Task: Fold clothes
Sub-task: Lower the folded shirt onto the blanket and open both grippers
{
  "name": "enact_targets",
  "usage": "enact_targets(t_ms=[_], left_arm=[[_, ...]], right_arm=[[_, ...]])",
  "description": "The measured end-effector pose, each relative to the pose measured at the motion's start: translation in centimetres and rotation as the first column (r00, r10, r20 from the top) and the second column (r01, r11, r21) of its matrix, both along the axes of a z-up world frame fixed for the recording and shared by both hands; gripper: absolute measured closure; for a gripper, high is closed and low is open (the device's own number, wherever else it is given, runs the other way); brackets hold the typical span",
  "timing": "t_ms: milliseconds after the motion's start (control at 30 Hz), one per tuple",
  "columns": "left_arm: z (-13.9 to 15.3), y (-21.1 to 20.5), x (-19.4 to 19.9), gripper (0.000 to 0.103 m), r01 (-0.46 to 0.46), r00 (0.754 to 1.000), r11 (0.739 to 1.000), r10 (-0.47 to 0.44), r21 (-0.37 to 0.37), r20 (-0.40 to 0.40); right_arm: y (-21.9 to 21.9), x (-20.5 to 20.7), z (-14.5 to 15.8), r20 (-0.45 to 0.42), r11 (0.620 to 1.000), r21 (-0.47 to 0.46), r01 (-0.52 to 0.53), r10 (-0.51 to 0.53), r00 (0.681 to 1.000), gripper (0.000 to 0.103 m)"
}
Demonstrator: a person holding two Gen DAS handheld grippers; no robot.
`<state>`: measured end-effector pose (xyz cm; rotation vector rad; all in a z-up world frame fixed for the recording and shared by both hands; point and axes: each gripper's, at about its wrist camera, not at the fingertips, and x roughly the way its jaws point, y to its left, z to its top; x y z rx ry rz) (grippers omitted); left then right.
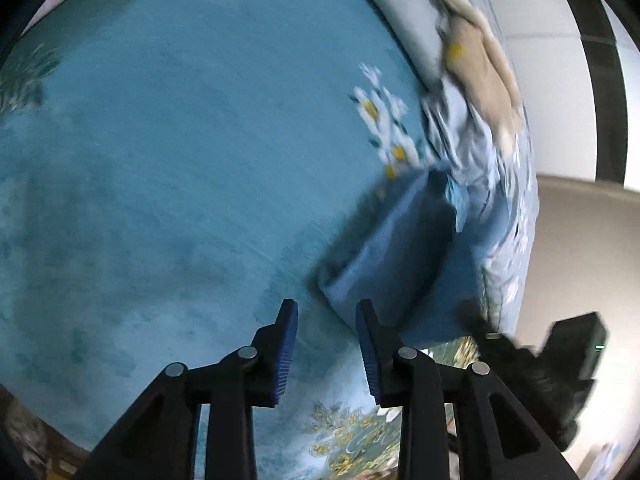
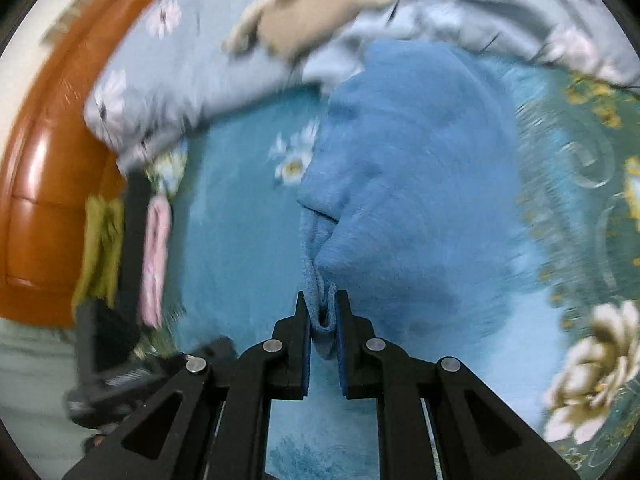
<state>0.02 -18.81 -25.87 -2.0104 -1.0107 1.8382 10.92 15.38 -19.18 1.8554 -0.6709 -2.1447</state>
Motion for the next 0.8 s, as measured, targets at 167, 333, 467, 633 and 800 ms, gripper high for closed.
enact_targets(t_ms=[167,333,467,633,800], left_arm=[[-0.6,-1.4,0.5,0.066,-0.032,0.999,0.999,0.031,0.008,0.02],[-0.5,0.6,0.0,0.062,0.012,1.0,0.999,-0.013,0.033,0.02],[-0.8,4.0,-1.2,0.059,0.091,0.996,0.994,-0.091,0.054,-0.003],[-0.8,9.1,-2.7,0.051,0.252,0.967,0.967,-0.251,0.045,-0.033],[-0.1,13.0,-3.2,0.052,0.384,0.916,0.922,-0.387,-0.055,-0.101]], right_arm=[[-3.4,-0.3,-3.0,0.082,0.996,0.057,-0.076,0.071,0.994,0.09],[-5.0,0.0,-3.3,0.109,0.987,0.02,-0.161,0.158,0.981,0.074],[-3.2,1.6,-1.4,0.066,0.988,-0.002,-0.156,0.156,0.986,0.062],[4.4,4.0,-1.9,0.115,0.995,0.033,0.098,-0.101,0.988,0.062],[9.3,6.5,-2.9,0.168,0.968,0.074,0.241,-0.25,0.953,0.062]])
